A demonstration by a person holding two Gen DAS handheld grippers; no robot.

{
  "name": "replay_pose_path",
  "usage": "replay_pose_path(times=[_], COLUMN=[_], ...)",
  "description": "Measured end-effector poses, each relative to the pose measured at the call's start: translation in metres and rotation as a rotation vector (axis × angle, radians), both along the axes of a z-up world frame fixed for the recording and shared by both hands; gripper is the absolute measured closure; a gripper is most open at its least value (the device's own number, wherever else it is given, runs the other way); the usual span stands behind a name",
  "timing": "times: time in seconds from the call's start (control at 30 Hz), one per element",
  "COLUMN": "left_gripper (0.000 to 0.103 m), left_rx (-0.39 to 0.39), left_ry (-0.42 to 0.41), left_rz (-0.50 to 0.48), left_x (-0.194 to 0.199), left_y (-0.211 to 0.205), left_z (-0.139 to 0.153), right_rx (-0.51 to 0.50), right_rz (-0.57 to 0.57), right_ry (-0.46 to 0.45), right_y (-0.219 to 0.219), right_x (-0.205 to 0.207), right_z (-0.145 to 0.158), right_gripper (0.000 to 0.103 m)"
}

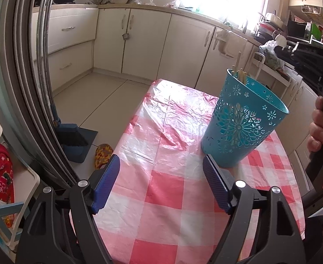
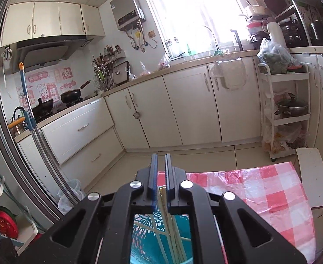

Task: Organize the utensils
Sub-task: 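Close the right tool on a chopstick, lift it over the basket and release, then lower the left tool to a loose chopstick beside the basket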

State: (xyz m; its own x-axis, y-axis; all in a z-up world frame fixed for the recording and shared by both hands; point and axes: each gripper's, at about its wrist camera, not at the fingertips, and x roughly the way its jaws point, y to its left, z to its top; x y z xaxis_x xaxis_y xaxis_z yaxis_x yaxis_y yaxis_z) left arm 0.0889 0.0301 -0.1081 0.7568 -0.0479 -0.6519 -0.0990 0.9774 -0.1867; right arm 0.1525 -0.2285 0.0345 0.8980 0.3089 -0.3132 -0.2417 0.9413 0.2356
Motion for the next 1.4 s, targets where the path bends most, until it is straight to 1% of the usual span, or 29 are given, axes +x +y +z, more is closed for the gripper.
replay_pose_path(times=[0.03,0.1,0.13,0.17,0.23,0.3,0.4,0.5,0.63,0.93,1.13,1.2,1.27,1.4], left_gripper=[0.028,0.028,0.028,0.028,0.027,0.027,0.027,0.025,0.023,0.023,0.023,0.023,0.022,0.021], left_rx=[0.000,0.002,0.002,-0.001,-0.005,-0.002,0.008,0.030,0.064,0.095,0.112,0.119,0.135,0.197], left_ry=[-0.002,-0.001,0.001,0.004,0.008,0.015,0.029,0.035,0.050,0.081,0.105,0.117,0.140,0.229], left_rz=[0.000,0.001,0.003,0.005,0.005,-0.002,-0.024,-0.047,-0.068,-0.075,-0.091,-0.099,-0.114,-0.188], left_x=[-0.001,-0.003,-0.004,-0.005,-0.009,-0.011,-0.016,-0.022,-0.026,-0.026,-0.023,-0.022,-0.019,-0.007], left_y=[0.000,0.000,0.000,-0.001,-0.001,-0.004,-0.011,-0.018,-0.023,-0.024,-0.029,-0.032,-0.036,-0.056], left_z=[0.001,0.002,0.002,0.002,0.002,0.001,0.000,0.002,0.004,-0.001,-0.007,-0.009,-0.014,-0.033], right_rx=[0.002,0.000,-0.005,-0.021,-0.066,-0.114,-0.143,-0.158,-0.167,-0.221,-0.275,-0.301,-0.315,-0.319], right_rz=[-0.003,-0.014,-0.017,-0.018,-0.007,0.017,0.042,0.050,0.041,0.024,0.036,0.045,0.055,0.053], right_ry=[-0.010,-0.006,0.008,0.034,0.115,0.238,0.410,0.475,0.490,0.532,0.513,0.506,0.504,0.509], right_y=[-0.005,-0.015,-0.018,-0.020,-0.018,-0.014,-0.007,0.002,0.012,0.023,0.026,0.026,0.023,0.008], right_x=[-0.012,-0.036,-0.047,-0.058,-0.075,-0.086,-0.088,-0.084,-0.074,-0.064,-0.064,-0.066,-0.068,-0.073], right_z=[0.003,0.001,-0.004,-0.012,-0.037,-0.074,-0.124,-0.149,-0.159,-0.177,-0.181,-0.180,-0.180,-0.178], right_gripper=[0.096,0.091,0.087,0.085,0.085,0.085,0.085,0.085,0.085,0.085,0.085,0.087,0.093,0.093])
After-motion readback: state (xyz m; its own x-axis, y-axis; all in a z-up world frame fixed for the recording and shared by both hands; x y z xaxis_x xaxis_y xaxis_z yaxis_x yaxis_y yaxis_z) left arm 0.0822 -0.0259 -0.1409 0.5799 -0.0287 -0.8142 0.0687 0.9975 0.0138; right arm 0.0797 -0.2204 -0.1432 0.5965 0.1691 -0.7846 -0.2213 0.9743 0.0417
